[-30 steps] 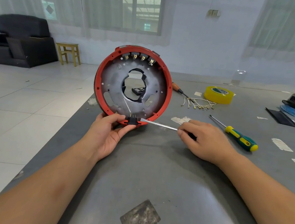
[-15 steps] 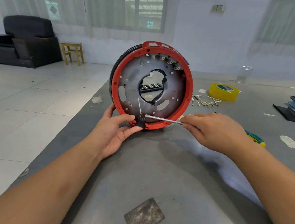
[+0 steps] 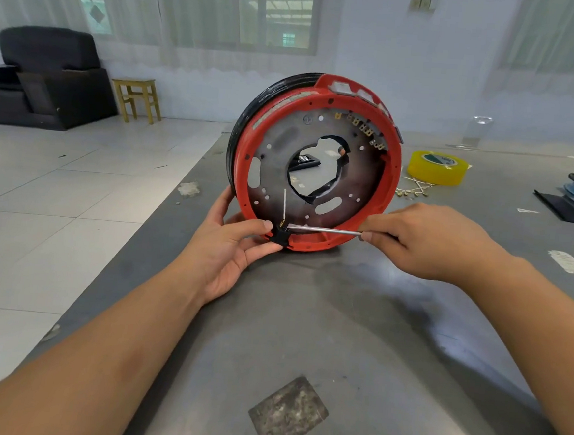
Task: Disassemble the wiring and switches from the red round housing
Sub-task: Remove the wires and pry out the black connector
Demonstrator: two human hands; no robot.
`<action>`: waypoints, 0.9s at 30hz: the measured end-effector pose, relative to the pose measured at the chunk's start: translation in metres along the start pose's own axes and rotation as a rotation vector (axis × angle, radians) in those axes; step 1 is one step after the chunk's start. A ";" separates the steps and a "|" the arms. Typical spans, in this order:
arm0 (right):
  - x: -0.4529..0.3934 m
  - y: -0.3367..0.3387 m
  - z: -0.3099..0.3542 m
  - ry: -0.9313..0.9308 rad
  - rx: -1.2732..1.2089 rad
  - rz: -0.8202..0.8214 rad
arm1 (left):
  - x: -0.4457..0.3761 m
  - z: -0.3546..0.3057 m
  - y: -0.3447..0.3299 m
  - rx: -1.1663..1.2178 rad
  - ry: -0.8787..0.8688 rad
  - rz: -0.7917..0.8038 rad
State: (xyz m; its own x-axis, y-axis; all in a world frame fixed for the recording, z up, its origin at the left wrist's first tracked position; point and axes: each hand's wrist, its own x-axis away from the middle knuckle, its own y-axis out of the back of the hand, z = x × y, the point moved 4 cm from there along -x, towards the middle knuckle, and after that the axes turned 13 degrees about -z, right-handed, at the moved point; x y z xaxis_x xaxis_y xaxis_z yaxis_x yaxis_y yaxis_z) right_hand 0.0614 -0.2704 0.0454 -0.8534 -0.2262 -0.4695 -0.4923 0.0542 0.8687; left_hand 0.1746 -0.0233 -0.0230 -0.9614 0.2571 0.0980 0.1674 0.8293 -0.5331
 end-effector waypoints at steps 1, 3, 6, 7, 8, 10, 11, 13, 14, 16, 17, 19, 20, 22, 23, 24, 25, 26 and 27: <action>0.000 0.000 0.000 -0.006 -0.015 -0.006 | 0.000 0.000 0.000 -0.005 -0.001 0.003; -0.001 0.002 0.000 -0.004 -0.040 -0.027 | 0.000 0.001 0.000 -0.018 -0.007 0.005; -0.002 0.004 0.000 0.022 -0.085 -0.044 | 0.000 0.001 0.000 -0.040 -0.011 0.005; -0.002 0.004 0.001 0.030 -0.103 -0.041 | 0.000 0.002 -0.001 -0.048 -0.011 0.015; -0.002 0.004 0.001 0.036 -0.116 -0.038 | 0.000 0.002 -0.001 -0.057 -0.011 0.031; -0.002 0.004 0.002 0.035 -0.112 -0.021 | 0.001 0.002 -0.002 -0.072 -0.008 0.057; -0.001 0.003 0.003 0.032 -0.102 -0.011 | 0.001 0.002 -0.002 -0.074 -0.004 0.061; 0.001 0.001 0.003 0.022 -0.085 -0.002 | 0.000 0.002 -0.001 -0.069 0.002 0.059; 0.001 0.000 0.004 0.015 -0.079 -0.002 | -0.001 0.002 -0.001 -0.063 0.003 0.056; 0.002 -0.003 0.004 0.005 -0.061 -0.010 | -0.001 0.002 0.000 -0.045 0.003 0.053; 0.002 -0.003 0.005 0.004 -0.049 -0.020 | -0.002 0.002 0.000 -0.038 0.001 0.054; 0.003 -0.004 0.006 0.002 -0.033 -0.040 | -0.002 0.002 0.001 -0.022 0.003 0.048; 0.002 -0.004 0.008 0.000 -0.033 -0.049 | -0.003 0.002 0.002 -0.014 0.005 0.040; 0.002 -0.003 0.011 0.003 -0.047 -0.068 | -0.004 0.002 0.002 -0.003 0.004 0.022; 0.002 -0.003 0.012 0.003 -0.060 -0.081 | -0.004 0.002 0.003 -0.001 0.000 0.018; 0.002 -0.002 0.014 0.001 -0.076 -0.097 | -0.005 0.002 0.003 0.001 -0.002 0.015; 0.002 -0.001 0.015 -0.004 -0.095 -0.114 | -0.005 0.002 0.003 0.009 0.001 0.009; 0.002 -0.001 0.017 -0.012 -0.111 -0.126 | -0.005 0.002 0.004 0.023 0.009 0.001; 0.002 -0.001 0.019 -0.019 -0.120 -0.131 | -0.006 0.002 0.005 0.038 0.018 -0.006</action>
State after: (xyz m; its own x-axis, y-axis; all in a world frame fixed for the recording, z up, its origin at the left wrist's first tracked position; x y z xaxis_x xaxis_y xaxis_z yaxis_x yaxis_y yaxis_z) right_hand 0.0574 -0.2528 0.0408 -0.7872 -0.2054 -0.5814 -0.5760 -0.0917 0.8123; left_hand 0.1804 -0.0215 -0.0279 -0.9583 0.2612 0.1158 0.1531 0.8117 -0.5636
